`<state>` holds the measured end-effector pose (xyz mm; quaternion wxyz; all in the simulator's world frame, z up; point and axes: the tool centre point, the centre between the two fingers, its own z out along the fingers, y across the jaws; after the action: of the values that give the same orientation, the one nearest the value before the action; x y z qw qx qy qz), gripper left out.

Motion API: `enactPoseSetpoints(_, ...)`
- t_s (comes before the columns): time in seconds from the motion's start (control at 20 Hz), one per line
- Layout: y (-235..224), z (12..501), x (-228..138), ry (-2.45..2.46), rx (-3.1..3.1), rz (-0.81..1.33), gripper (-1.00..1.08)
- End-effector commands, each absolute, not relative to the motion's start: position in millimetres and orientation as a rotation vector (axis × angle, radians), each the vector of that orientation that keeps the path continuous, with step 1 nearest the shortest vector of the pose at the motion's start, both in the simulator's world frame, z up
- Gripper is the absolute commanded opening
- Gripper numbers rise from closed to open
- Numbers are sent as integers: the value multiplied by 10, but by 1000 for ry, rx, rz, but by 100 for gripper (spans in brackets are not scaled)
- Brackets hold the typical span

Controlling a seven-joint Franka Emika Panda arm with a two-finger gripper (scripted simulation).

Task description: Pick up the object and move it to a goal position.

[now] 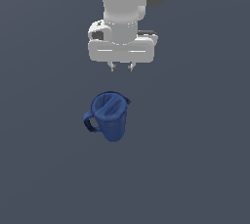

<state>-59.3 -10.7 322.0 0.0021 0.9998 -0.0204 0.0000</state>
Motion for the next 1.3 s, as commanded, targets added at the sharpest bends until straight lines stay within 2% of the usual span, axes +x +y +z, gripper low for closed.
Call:
enactPoseSetpoints(0.0, -142, 3210, -542, -120, 3146, -14, 28)
enactPoseSetpoints(1.25, -945, 2783, 420, -1314, 3083, -395, 28)
